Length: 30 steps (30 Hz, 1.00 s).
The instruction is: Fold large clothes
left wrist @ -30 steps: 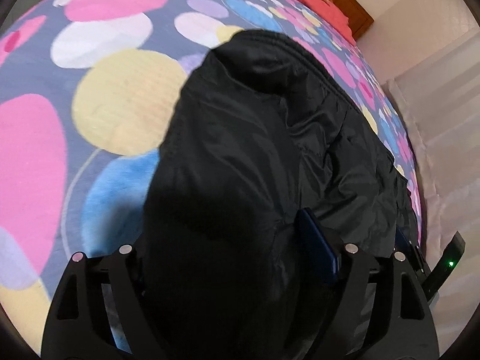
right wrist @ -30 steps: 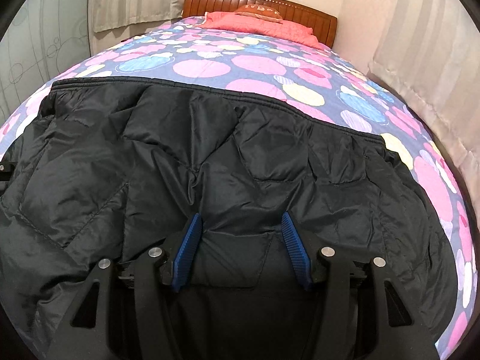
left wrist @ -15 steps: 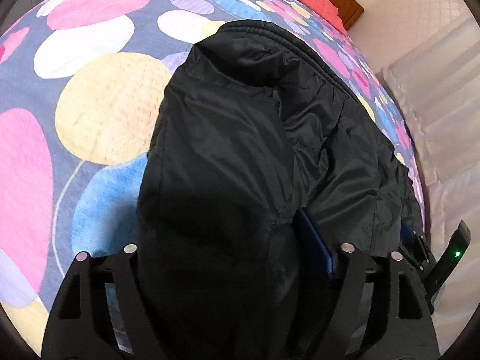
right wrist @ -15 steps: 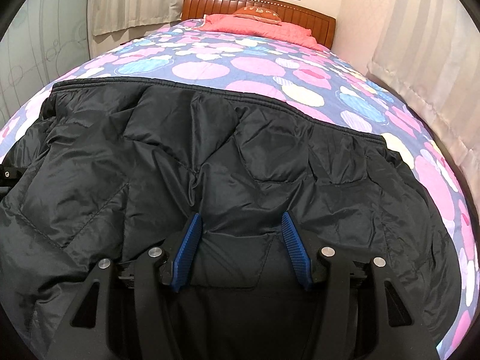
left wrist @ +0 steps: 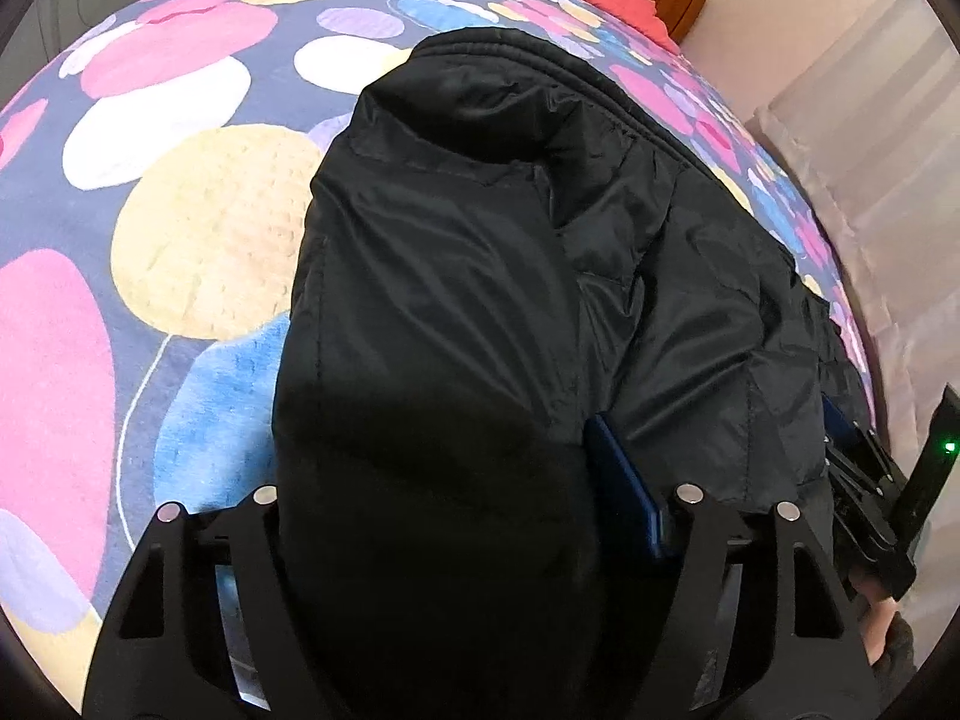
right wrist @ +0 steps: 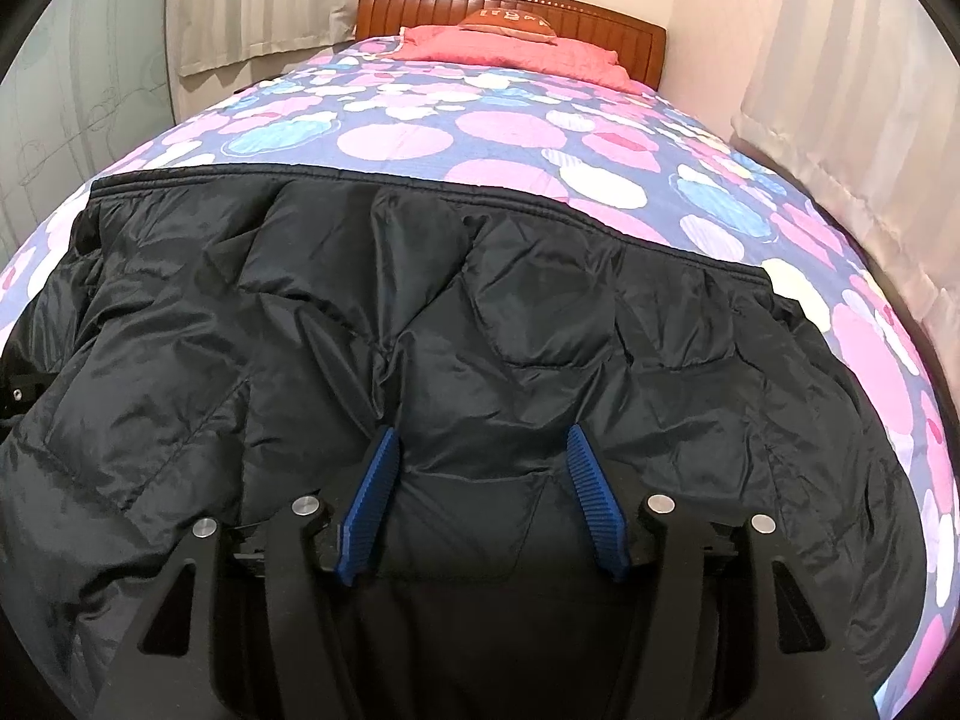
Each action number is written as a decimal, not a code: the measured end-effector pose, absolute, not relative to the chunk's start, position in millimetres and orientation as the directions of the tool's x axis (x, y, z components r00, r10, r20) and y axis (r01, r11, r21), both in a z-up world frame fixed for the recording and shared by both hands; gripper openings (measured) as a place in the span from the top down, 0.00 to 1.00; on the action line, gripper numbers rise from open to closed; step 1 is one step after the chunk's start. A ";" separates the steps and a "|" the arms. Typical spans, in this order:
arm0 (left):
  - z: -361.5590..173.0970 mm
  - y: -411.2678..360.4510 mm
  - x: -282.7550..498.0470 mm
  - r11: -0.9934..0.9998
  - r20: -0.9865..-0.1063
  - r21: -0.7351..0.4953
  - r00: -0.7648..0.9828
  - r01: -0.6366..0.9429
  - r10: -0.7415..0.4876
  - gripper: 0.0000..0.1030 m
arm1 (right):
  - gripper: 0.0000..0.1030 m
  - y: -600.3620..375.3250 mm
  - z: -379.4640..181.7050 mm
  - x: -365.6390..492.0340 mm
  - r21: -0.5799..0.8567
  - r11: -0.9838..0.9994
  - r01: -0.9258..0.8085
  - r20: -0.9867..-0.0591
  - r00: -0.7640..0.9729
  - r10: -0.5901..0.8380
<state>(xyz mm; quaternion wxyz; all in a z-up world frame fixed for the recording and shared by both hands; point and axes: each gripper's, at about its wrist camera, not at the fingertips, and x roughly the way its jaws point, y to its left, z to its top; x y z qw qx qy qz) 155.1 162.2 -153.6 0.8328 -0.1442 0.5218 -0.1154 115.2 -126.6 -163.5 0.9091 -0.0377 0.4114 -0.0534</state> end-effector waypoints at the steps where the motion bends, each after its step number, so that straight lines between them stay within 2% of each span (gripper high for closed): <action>1: -153.7 161.4 154.5 0.929 -0.833 -0.368 0.429 0.043 -0.350 0.31 | 0.42 -127.4 -163.5 116.7 -0.113 0.991 0.068 -0.744 0.655 -0.130; 5: -154.7 165.9 153.4 0.922 -0.828 -0.383 0.426 0.048 -0.366 0.33 | 0.42 -125.6 -163.5 120.1 -0.120 0.990 0.072 -0.745 0.653 -0.137; 11: -158.3 170.0 155.3 0.909 -0.816 -0.414 0.421 0.051 -0.395 0.29 | 0.42 -125.5 -163.4 121.0 -0.128 0.989 0.073 -0.741 0.656 -0.144; 13: -157.3 168.1 154.3 0.910 -0.815 -0.411 0.426 0.054 -0.394 0.33 | 0.41 -126.3 -163.6 122.1 -0.130 0.989 0.075 -0.740 0.657 -0.147; 18: -150.4 163.8 149.8 0.889 -0.789 -0.452 0.431 0.074 -0.437 0.64 | 0.41 -126.2 -163.7 123.4 -0.132 0.988 0.075 -0.740 0.656 -0.148; 21: -141.3 161.8 145.6 0.888 -0.781 -0.454 0.446 0.076 -0.438 0.75 | 0.41 -126.9 -164.4 123.7 -0.133 0.988 0.075 -0.739 0.657 -0.149; 27: -101.6 147.8 132.5 0.887 -0.750 -0.445 0.490 0.121 -0.444 0.81 | 0.41 -127.0 -164.6 123.0 -0.129 0.989 0.074 -0.740 0.656 -0.146; 30: -76.2 134.2 126.3 0.862 -0.714 -0.479 0.497 0.166 -0.493 0.83 | 0.41 -127.3 -164.4 124.0 -0.121 0.990 0.074 -0.740 0.658 -0.139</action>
